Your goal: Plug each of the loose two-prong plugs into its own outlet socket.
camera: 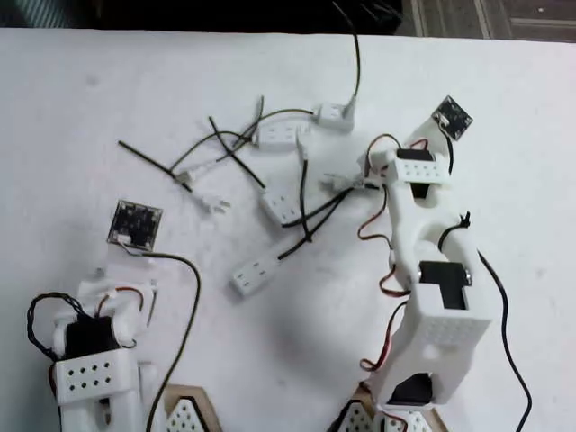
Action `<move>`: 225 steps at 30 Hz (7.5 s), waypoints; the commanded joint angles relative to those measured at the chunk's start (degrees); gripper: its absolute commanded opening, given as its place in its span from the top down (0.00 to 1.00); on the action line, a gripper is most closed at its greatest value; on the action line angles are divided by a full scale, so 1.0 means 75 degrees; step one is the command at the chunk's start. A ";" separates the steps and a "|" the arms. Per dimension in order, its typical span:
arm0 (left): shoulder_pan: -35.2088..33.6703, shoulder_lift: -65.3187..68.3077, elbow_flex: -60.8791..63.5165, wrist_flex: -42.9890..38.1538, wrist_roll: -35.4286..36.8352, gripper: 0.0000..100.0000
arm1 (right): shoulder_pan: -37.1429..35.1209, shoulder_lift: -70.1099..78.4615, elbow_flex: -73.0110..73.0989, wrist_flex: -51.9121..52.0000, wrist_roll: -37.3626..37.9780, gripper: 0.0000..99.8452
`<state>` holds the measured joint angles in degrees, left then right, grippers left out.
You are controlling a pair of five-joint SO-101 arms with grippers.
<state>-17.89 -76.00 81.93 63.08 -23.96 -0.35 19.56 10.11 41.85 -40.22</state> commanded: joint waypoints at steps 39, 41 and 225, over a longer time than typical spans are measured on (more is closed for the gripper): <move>-0.0018 -0.0100 0.0000 -0.0023 -0.0082 0.98 | -0.0662 0.0334 -0.0070 0.0158 -0.0082 0.87; -0.0018 -0.0100 0.0000 -0.0023 -0.0082 0.98 | -0.0662 0.0486 -0.0070 0.0158 -0.0082 0.87; -0.0029 -0.0100 0.0000 -0.0023 -0.0082 0.98 | -0.3229 -0.4730 0.2098 0.4847 0.6939 0.98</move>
<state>-17.89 -76.00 81.93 63.08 -23.96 -22.24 -6.99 19.87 85.01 15.08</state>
